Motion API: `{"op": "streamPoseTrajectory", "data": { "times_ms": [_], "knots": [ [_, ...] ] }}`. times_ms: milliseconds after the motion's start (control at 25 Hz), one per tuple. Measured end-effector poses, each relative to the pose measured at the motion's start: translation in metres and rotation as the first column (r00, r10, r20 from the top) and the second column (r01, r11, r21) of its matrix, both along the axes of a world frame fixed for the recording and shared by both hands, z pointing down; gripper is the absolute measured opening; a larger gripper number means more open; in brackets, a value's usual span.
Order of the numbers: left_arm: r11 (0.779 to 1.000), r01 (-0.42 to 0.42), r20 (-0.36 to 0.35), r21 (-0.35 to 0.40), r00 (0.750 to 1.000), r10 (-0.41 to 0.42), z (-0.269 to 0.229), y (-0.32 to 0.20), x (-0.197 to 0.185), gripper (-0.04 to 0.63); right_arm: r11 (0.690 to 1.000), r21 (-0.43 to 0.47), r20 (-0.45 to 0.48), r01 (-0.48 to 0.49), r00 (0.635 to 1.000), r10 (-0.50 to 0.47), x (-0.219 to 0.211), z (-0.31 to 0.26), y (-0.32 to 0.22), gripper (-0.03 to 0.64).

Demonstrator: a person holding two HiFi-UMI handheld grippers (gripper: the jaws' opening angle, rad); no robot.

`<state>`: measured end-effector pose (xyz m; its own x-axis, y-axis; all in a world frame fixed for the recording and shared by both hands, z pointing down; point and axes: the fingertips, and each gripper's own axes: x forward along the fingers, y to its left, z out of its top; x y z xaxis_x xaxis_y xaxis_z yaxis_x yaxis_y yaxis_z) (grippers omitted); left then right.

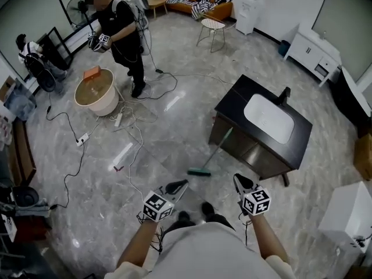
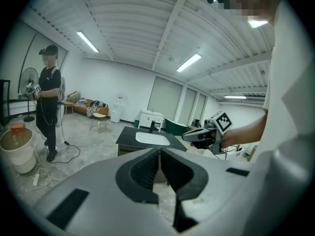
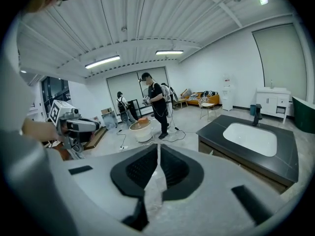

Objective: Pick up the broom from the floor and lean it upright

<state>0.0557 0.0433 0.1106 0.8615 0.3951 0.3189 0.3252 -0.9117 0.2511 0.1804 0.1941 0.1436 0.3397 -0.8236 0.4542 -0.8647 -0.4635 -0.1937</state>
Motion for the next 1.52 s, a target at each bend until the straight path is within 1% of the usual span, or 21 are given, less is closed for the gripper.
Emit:
{"op": "streamPoseTrajectory", "data": {
  "times_ms": [120,280,520,720,840,1000,1120,1320,1520],
  "knots": [
    [1.0,-0.032,-0.015,0.001,0.999,0.032,0.0,-0.004,-0.006,0.012,1.0,-0.012,-0.028,-0.022,0.999,0.022,-0.014,-0.007,0.004,0.009],
    [0.996,-0.086,-0.025,-0.006,0.996,0.086,0.001,0.001,-0.005,0.012,0.998,-0.017,-0.057,-0.053,0.997,0.052,-0.029,-0.024,0.013,0.006],
    [0.99,-0.141,-0.052,-0.018,0.989,0.14,-0.007,0.031,0.001,0.012,0.992,-0.042,-0.065,-0.116,0.991,0.114,-0.049,-0.031,0.049,0.002],
    [0.985,-0.174,-0.049,0.003,0.984,0.174,-0.018,0.061,-0.005,0.012,0.99,-0.034,-0.055,-0.137,0.989,0.135,-0.062,-0.034,0.079,0.002],
    [0.987,-0.162,-0.05,0.008,0.986,0.162,-0.028,0.069,-0.01,0.012,0.992,-0.018,-0.049,-0.128,0.991,0.127,-0.067,-0.038,0.087,0.0],
    [0.992,-0.123,-0.062,0.005,0.99,0.123,-0.038,0.077,-0.015,0.012,0.995,0.009,-0.042,-0.103,0.994,0.103,-0.068,-0.04,0.095,0.0],
    [0.995,-0.097,-0.068,-0.001,0.993,0.097,-0.039,0.078,-0.016,0.012,0.995,0.024,-0.049,-0.092,0.994,0.094,-0.062,-0.046,0.097,0.0],
    [0.998,-0.061,-0.061,-0.015,0.996,0.06,-0.035,0.089,-0.01,0.012,0.992,0.06,-0.029,-0.114,0.993,0.116,-0.046,-0.05,0.113,0.0],
    [0.999,-0.054,-0.054,-0.005,0.997,0.054,-0.033,0.106,0.0,0.012,0.992,0.061,-0.024,-0.111,0.993,0.113,-0.033,-0.047,0.13,0.0]
  ]
}}
